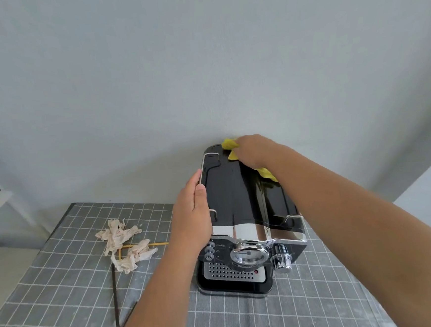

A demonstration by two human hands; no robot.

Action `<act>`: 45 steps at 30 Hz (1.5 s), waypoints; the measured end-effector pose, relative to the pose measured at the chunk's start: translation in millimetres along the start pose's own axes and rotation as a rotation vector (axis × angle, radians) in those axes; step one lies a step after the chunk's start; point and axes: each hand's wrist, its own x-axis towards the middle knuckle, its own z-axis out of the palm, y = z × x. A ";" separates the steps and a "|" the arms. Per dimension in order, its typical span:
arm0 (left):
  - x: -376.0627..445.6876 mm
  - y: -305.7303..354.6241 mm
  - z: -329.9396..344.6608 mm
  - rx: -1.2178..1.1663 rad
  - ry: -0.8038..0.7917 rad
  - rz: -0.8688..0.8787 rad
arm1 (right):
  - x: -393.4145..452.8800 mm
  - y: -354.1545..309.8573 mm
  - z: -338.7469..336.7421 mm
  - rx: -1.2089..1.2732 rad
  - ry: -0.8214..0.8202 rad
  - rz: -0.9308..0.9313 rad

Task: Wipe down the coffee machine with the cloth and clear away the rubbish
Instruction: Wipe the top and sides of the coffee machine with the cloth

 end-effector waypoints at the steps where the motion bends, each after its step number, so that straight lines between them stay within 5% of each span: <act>1: -0.2 -0.2 -0.3 -0.001 0.000 0.000 | -3.0 0.4 2.3 -0.110 0.033 0.060; 4: -0.8 -0.5 -0.5 -0.001 0.000 0.003 | -12.1 0.0 11.4 -0.301 0.112 0.159; 8: 0.3 -0.3 0.3 0.001 -0.006 -0.006 | -9.7 -4.2 11.6 -0.188 0.185 0.084; 13: 0.4 -0.9 0.6 0.000 -0.014 -0.013 | -4.7 -14.3 12.9 0.044 -0.017 -0.203; 24: 0.6 -0.5 0.9 0.018 -0.012 0.001 | -17.8 12.5 17.3 -0.007 0.206 0.174; 40: 0.9 -2.1 1.9 -0.013 0.022 0.004 | -51.5 32.0 27.8 0.264 -0.053 -0.382; 45: 0.1 -0.4 2.8 0.007 0.016 0.003 | -35.7 14.3 13.8 0.167 0.048 -0.257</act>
